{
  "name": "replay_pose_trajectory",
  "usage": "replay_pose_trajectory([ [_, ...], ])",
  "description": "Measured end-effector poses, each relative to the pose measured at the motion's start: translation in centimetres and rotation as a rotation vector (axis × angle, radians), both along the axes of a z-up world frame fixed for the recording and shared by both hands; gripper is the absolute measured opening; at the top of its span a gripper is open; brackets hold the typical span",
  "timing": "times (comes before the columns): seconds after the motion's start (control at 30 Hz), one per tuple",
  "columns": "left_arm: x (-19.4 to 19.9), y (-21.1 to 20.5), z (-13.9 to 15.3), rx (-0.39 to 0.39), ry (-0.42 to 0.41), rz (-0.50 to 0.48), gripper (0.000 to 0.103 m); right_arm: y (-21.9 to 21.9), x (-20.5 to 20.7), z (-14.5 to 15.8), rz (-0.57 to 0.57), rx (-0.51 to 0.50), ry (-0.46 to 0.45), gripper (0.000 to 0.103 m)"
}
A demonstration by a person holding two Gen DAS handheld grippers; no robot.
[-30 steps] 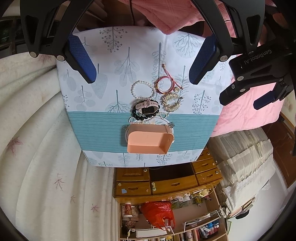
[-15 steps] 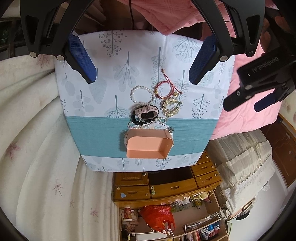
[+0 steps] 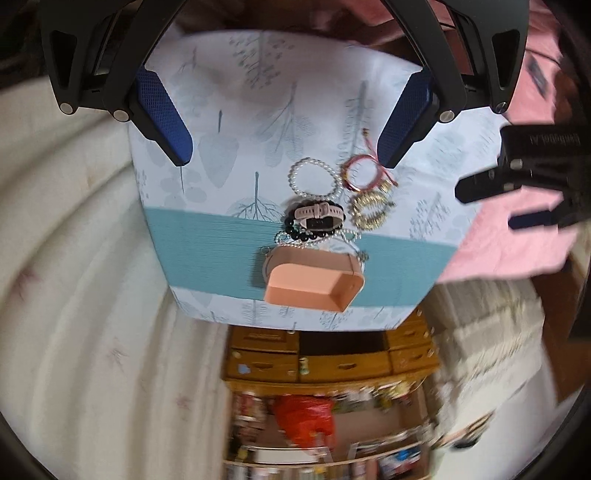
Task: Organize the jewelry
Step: 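Grasp the red string bracelet with the left tool while the right tool grasps the pearl bracelet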
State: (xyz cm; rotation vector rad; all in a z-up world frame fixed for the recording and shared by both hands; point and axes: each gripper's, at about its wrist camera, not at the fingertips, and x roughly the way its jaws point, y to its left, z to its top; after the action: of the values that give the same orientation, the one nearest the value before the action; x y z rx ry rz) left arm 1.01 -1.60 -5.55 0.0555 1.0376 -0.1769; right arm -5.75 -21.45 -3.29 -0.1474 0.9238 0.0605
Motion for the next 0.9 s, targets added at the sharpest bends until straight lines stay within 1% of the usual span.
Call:
replay_pose_trajectory([
  [0.1,0.7,-0.4,-3.4,0.026,0.017,-0.042,0.102,1.3,1.0,-3.7,0.166,-0.099,-0.014,0.1],
  [0.13,1.1,-0.8,-4.7,0.028,0.03,-0.067,0.102,1.6,1.4,-5.1,0.217,-0.127,-0.002,0.094],
  [0.17,1.4,-0.8,-5.7,0.026,0.038,-0.083,0.102,1.8,2.0,-6.6,0.265,-0.15,0.015,0.085],
  [0.23,2.1,-1.2,-7.9,0.016,0.048,-0.114,0.099,2.0,3.1,-9.3,0.339,-0.18,0.056,0.076],
  [0.3,2.7,-1.5,-9.5,0.001,0.047,-0.124,0.094,2.2,3.8,-11.8,0.389,-0.193,0.082,0.069],
  [0.37,3.6,-1.9,-11.5,-0.009,0.05,-0.119,0.09,2.4,4.6,-14.1,0.419,-0.201,0.082,0.051],
  [0.4,4.1,-2.1,-12.4,-0.004,0.058,-0.114,0.085,2.6,5.0,-15.2,0.423,-0.204,0.081,0.047],
  [0.43,4.5,-2.4,-13.0,-0.001,0.063,-0.113,0.083,2.7,5.5,-16.2,0.429,-0.202,0.079,0.041],
  [0.47,5.0,-2.8,-14.0,0.009,0.078,-0.116,0.081,2.7,5.9,-17.0,0.44,-0.199,0.076,0.04],
  [0.53,5.8,-3.3,-15.0,0.024,0.106,-0.12,0.081,2.9,6.5,-18.2,0.479,-0.197,0.072,0.038],
  [0.6,6.7,-3.8,-15.9,0.034,0.124,-0.113,0.081,2.9,7.4,-18.6,0.522,-0.186,0.081,0.033],
  [0.63,7.0,-4.0,-16.2,0.039,0.137,-0.101,0.081,2.8,7.9,-18.9,0.54,-0.171,0.092,0.029],
  [0.67,7.3,-4.2,-16.3,0.037,0.15,-0.083,0.079,2.8,8.6,-19.1,0.561,-0.152,0.114,0.026],
  [0.7,7.6,-4.3,-16.4,0.028,0.159,-0.067,0.075,2.9,9.1,-19.4,0.578,-0.14,0.131,0.025],
  [0.77,8.2,-4.5,-16.7,-0.009,0.193,-0.024,0.071,2.9,10.1,-20.1,0.629,-0.118,0.163,0.022],
  [0.83,8.2,-4.6,-16.8,-0.025,0.211,0.012,0.071,3.0,10.9,-20.7,0.675,-0.12,0.181,0.021],
  [0.9,8.7,-4.7,-17.5,-0.026,0.232,0.059,0.07,2.8,11.8,-21.2,0.701,-0.095,0.205,0.021],
])
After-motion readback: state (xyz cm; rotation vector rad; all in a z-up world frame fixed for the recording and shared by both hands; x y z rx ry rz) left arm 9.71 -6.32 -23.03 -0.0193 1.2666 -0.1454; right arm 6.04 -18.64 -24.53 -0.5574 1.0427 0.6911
